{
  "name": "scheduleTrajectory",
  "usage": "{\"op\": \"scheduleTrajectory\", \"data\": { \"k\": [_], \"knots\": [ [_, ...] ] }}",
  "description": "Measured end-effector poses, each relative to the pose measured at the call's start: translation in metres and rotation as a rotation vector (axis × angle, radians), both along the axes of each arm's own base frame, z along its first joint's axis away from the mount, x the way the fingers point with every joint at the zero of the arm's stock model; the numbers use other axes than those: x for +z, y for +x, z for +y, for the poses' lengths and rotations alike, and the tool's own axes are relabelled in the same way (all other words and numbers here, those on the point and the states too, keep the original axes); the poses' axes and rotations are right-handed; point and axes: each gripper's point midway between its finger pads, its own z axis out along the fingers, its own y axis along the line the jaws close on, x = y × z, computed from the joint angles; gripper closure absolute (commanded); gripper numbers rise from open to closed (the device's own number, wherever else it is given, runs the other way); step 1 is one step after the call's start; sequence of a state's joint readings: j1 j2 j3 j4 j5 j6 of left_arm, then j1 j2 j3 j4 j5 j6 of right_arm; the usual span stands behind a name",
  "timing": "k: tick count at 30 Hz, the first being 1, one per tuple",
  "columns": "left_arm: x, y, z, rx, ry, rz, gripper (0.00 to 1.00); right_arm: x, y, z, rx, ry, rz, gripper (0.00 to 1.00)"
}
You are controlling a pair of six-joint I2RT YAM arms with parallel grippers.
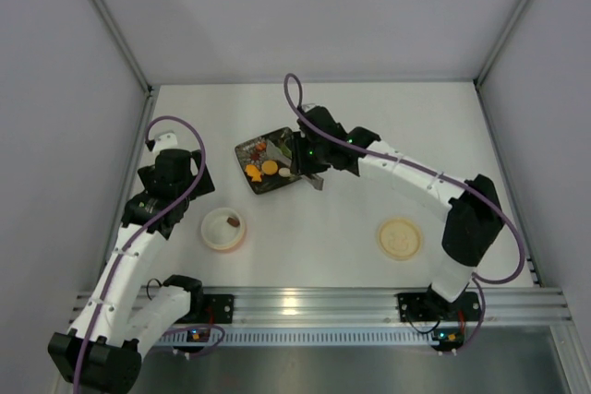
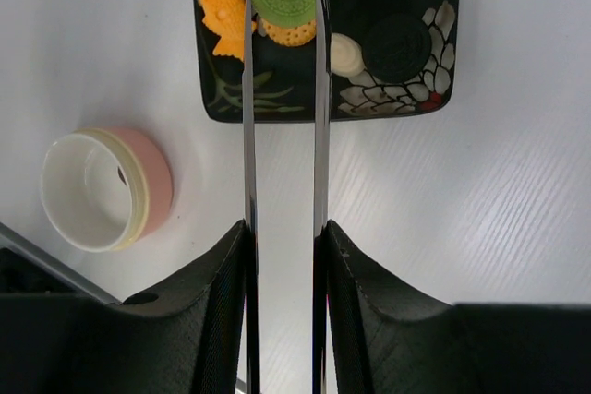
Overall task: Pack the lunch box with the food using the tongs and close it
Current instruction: Place the fake food in the packing box.
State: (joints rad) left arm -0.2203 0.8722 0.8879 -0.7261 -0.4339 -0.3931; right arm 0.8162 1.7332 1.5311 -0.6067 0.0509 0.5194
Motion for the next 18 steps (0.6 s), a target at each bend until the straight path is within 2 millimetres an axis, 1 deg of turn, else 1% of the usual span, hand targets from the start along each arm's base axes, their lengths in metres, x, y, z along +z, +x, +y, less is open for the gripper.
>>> {"op": "scheduleTrajectory", "data": {
  "k": [2,5,9,14,16,18],
  "knots": [
    [0.000,0.000,0.000,0.000,0.000,0.000,0.01,0.000,-0.008,0.003,0.013,-0.006,-0.005,0.72],
    [0.000,0.000,0.000,0.000,0.000,0.000,0.01,-0.003,-0.031,0.017,0.060,-0.021,-0.012,0.72],
    [0.000,0.000,0.000,0.000,0.000,0.000,0.01,-0.007,-0.076,0.045,0.163,-0.035,-0.017,0.72],
    [0.000,0.000,0.000,0.000,0.000,0.000,0.01,-0.002,-0.125,0.069,0.263,-0.022,-0.027,0.71],
    [0.000,0.000,0.000,0.000,0.000,0.000,0.01,0.001,-0.139,0.075,0.288,-0.010,-0.031,0.71],
    [0.000,0.000,0.000,0.000,0.000,0.000,0.01,0.004,-0.147,0.080,0.301,0.001,-0.034,0.71]
  ]
}}
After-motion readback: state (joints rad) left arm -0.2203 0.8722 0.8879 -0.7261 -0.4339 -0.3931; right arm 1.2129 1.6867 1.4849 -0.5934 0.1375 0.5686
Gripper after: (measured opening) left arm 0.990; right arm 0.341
